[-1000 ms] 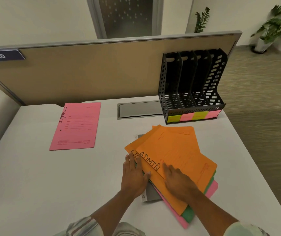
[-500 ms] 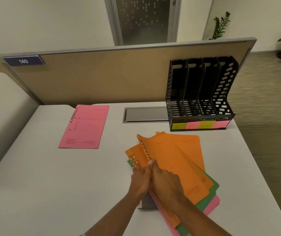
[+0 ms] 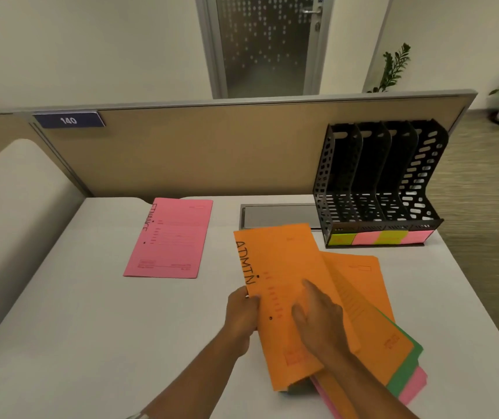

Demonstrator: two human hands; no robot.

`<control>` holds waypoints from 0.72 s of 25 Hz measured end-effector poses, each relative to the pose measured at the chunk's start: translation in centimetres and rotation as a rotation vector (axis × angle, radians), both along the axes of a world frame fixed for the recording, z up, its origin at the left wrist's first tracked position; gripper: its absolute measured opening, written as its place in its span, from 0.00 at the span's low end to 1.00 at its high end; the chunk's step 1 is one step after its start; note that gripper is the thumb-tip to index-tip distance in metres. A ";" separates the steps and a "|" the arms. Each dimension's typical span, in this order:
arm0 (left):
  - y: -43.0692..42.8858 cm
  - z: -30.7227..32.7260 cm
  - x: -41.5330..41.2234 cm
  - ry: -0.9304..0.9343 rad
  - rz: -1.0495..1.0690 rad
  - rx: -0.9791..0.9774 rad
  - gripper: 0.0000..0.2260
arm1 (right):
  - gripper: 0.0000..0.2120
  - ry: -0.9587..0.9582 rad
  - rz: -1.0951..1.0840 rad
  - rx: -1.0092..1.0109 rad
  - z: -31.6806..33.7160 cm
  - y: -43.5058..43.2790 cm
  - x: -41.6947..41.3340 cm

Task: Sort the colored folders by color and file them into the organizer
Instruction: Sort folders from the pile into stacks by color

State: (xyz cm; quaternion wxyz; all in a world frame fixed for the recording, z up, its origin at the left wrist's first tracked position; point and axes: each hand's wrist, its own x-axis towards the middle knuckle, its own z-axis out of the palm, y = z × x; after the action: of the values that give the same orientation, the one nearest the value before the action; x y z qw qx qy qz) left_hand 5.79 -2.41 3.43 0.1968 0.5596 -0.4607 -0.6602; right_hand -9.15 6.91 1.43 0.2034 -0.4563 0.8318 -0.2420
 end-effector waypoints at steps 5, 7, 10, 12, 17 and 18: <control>-8.1 2.0 4.3 0.096 0.167 -0.113 0.11 | 0.31 -0.113 -0.204 -0.050 1.3 -4.7 -2.3; -12.0 2.5 5.4 0.101 0.204 -0.125 0.12 | 0.25 -0.313 -0.235 -0.108 1.5 -7.6 -2.4; -17.8 2.7 6.3 0.089 0.252 -0.131 0.11 | 0.10 -0.513 -0.206 -0.156 2.0 -12.3 -2.0; -21.6 2.4 6.3 0.082 0.296 -0.140 0.11 | 0.11 -0.519 -0.203 -0.168 2.1 -15.2 -1.7; -29.1 0.3 5.2 -0.023 0.271 -0.208 0.20 | 0.11 -0.442 -0.227 -0.041 0.2 -22.4 -2.3; -30.0 -0.2 4.9 -0.035 0.244 -0.227 0.22 | 0.10 -0.419 -0.214 0.005 -0.3 -23.4 -2.7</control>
State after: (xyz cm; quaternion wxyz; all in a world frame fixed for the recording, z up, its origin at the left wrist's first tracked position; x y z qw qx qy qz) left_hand 10.72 -32.41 3.19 0.3296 0.5968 -0.4644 -0.5652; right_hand -11.88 -16.52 1.15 0.3459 -0.3050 0.8157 -0.3493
